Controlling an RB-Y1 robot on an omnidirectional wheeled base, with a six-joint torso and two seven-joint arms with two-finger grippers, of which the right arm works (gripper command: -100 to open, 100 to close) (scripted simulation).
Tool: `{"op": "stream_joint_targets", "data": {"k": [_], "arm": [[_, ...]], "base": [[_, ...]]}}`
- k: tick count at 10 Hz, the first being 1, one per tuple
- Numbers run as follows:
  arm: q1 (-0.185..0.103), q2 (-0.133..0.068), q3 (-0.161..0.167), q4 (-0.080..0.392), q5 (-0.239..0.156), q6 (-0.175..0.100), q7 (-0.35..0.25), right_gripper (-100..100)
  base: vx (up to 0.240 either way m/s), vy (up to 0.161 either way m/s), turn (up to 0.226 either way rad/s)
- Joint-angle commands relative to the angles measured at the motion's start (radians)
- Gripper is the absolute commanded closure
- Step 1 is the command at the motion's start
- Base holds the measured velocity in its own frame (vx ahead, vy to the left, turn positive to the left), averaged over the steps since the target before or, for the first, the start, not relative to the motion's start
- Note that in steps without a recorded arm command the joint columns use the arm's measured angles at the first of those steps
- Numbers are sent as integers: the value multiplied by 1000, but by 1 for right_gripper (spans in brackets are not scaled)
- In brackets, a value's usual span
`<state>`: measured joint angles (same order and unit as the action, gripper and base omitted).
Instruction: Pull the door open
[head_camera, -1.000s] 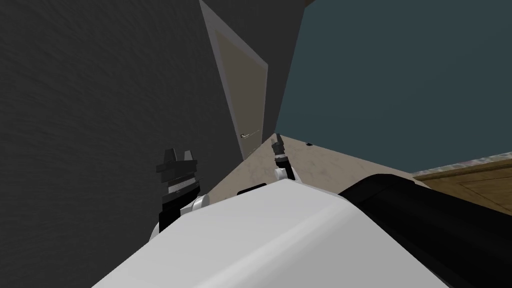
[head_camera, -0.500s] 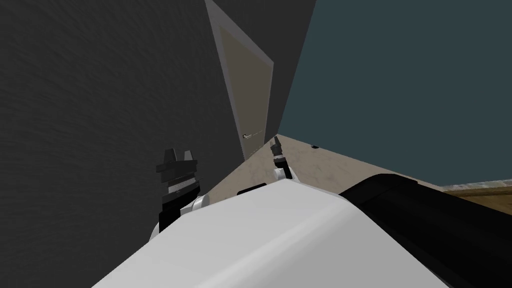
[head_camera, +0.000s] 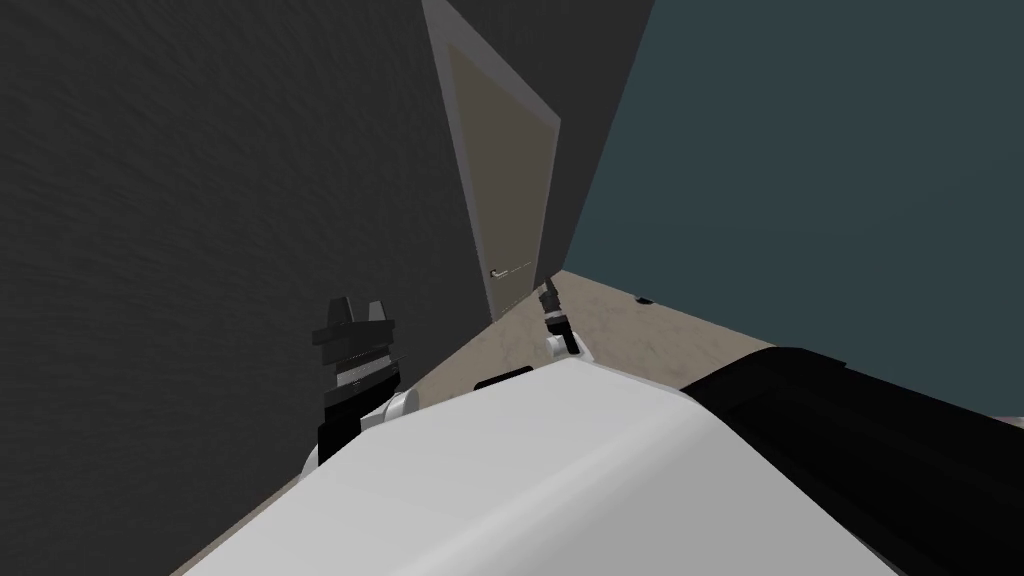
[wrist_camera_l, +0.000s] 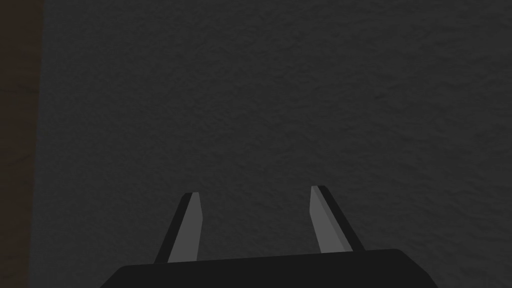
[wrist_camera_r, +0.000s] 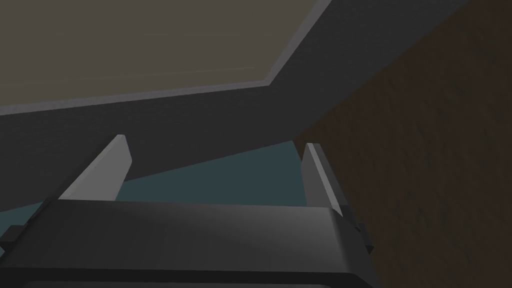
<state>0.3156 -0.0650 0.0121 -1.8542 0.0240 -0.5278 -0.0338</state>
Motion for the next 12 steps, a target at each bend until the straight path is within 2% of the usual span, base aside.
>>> {"op": "stream_joint_targets", "data": {"k": [1,3,4,5,6,8,9,10,11,12], "arm": [[-23,-6,-7,50,-3,-16,-4,-100],[-54,-15,-15,126,-6,-35,-8,-100],[-54,-15,-15,141,-6,-35,-8,-100],[-70,-18,-20,175,-8,-46,-10,-100],[-70,-18,-20,182,-8,-46,-10,-100],[-103,-26,-29,255,-12,-66,-14,-100],[-103,-26,-29,264,-12,-66,-14,-100],[-119,-30,-33,303,-14,-76,-16,-100],[-119,-30,-33,305,-14,-76,-16,-100],[-136,-33,-38,341,-16,-87,-19,-100]], "base": [[62,-52,205],[77,-63,170],[62,-46,67],[53,-36,100],[41,-29,71],[50,-47,162],[44,-48,70],[39,-45,110],[31,-38,59],[36,-41,130]]}}
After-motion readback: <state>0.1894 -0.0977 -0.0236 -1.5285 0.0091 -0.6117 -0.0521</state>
